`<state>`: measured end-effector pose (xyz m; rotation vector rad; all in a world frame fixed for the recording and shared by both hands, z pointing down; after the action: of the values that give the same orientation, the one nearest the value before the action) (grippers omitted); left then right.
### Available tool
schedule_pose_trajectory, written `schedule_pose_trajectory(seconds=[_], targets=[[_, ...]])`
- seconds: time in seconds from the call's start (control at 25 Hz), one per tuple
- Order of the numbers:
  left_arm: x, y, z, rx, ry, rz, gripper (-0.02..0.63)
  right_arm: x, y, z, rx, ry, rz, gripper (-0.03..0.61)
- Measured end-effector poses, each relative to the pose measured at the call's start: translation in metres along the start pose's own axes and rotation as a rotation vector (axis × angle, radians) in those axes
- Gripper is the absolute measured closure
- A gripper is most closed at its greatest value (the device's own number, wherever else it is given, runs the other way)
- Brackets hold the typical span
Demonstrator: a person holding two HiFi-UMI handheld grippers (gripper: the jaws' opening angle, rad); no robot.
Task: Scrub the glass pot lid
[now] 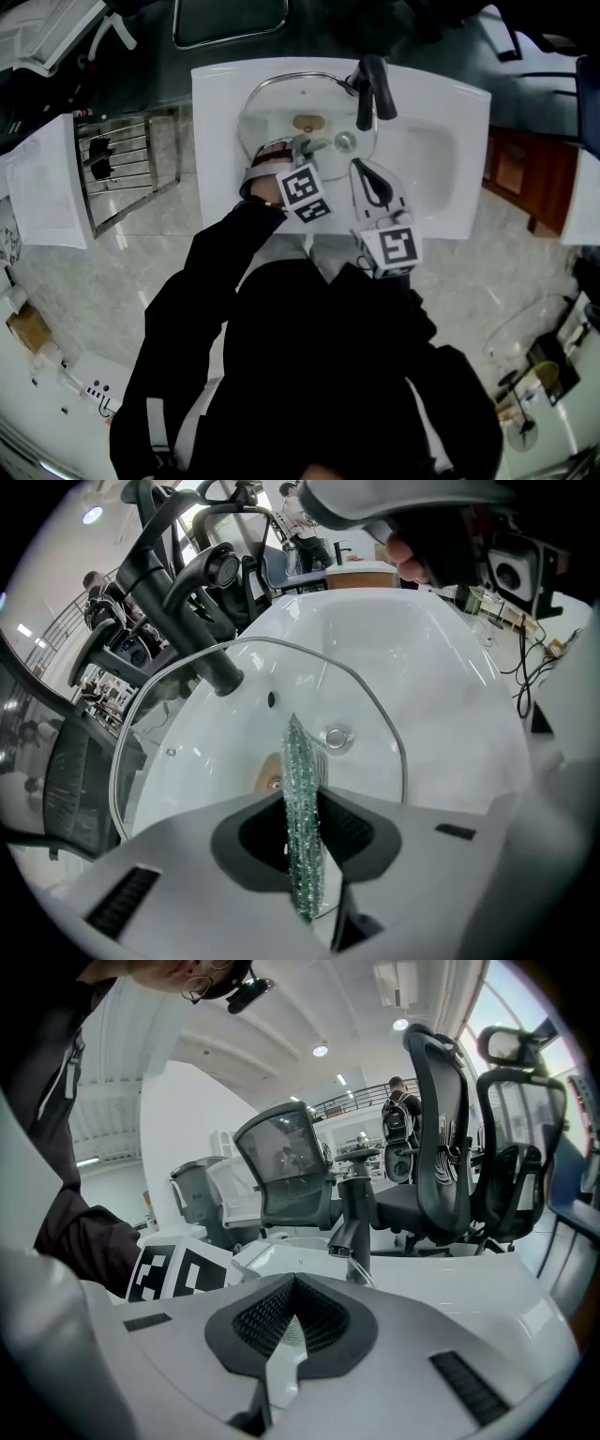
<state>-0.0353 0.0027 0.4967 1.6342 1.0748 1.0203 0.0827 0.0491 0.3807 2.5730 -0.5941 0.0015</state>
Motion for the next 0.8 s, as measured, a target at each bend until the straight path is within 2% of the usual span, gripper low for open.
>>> schedule_pose_trajectory(seconds=[0.8], targets=[[0.025, 0.018, -0.005, -0.030, 0.016, -0.068, 0.545, -0.002, -0.009, -0.011, -0.005, 0.004, -0.012, 0.589]])
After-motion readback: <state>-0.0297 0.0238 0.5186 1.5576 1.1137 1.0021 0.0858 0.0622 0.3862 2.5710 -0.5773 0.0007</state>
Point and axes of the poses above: the fingertips, and each gripper's own axes: y forward along the fingers, x to its right, z out of its top, the point moved 7 cm from there along -y, backward along the fingers, and after that the axes turned 8 degrees about -z, right-handed, at the moved point
